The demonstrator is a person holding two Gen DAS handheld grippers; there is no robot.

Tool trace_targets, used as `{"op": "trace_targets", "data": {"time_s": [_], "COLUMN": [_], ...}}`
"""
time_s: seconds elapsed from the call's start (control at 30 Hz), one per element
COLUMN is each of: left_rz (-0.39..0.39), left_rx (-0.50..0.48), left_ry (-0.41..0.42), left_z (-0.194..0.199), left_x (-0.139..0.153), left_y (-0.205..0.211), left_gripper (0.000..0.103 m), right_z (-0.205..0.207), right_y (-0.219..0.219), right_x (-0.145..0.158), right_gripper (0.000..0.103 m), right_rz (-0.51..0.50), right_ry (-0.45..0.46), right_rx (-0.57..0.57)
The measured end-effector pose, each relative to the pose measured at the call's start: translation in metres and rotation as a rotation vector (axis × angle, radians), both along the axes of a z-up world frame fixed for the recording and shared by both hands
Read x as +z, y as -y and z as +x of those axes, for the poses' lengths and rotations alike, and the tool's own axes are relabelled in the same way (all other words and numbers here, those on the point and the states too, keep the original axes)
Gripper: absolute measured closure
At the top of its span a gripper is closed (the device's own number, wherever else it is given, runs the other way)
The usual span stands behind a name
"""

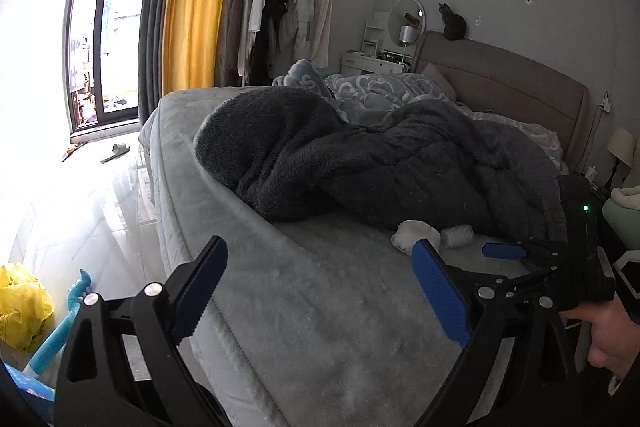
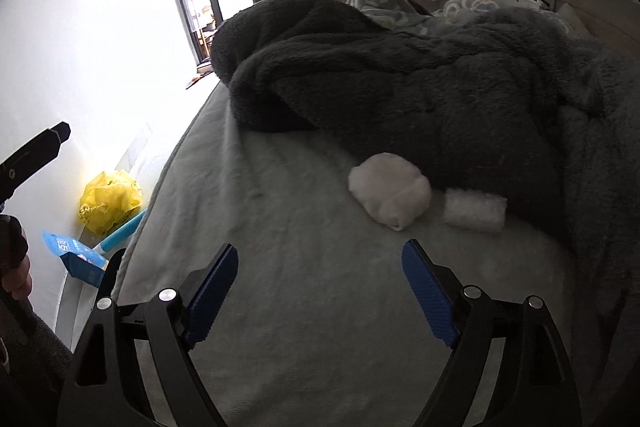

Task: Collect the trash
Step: 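Move both open tools back over the bed toward the remaining trash, then close the right tool on the second clear bubble-wrap roll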

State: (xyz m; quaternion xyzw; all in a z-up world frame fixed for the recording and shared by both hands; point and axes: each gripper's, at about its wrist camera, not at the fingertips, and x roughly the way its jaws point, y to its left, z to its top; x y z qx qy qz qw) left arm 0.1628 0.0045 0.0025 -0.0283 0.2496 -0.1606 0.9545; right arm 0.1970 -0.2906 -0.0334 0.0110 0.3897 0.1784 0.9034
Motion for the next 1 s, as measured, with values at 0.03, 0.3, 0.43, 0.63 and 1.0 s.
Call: {"op": "trace_targets", "data": {"time_s": [0.03,0.3,0.43,0.63,1.0], "left_rz": [-0.003,0.007,-0.012,0.024,0.087], "left_rx": [-0.005,-0.095,-0.145,-0.215,-0.248], "left_ry": [0.001,0.008,-0.017,-0.034,-0.066], "left_z": [0.002,0.023,0.033,0.045,0.079], "left_x": [-0.001,-0.011,-0.016,-0.027,-0.051], "left_y": [0.003,0.043,0.061,0.089,0.112], "left_gripper": [0.008,0.008,0.008,0.008,0.008], "right_z": [0.002,0.021,0.026,0.037,0.063], "right_y": [0.006,0.044,0.058,0.069,0.075], "right_x": [-0.001,-0.005,-0.011,-0.025,-0.043], "right_gripper": [0.018,0.018,0.018,0.018,0.018], "right_rz": [0.009,0.032,0.043,0.024,0.034], "right_ry": [-0.002,-0.003,-0.009,-0.004,-0.032], "right_rx": [-0.013,-0.074,-0.105,-0.152,-0.185]}}
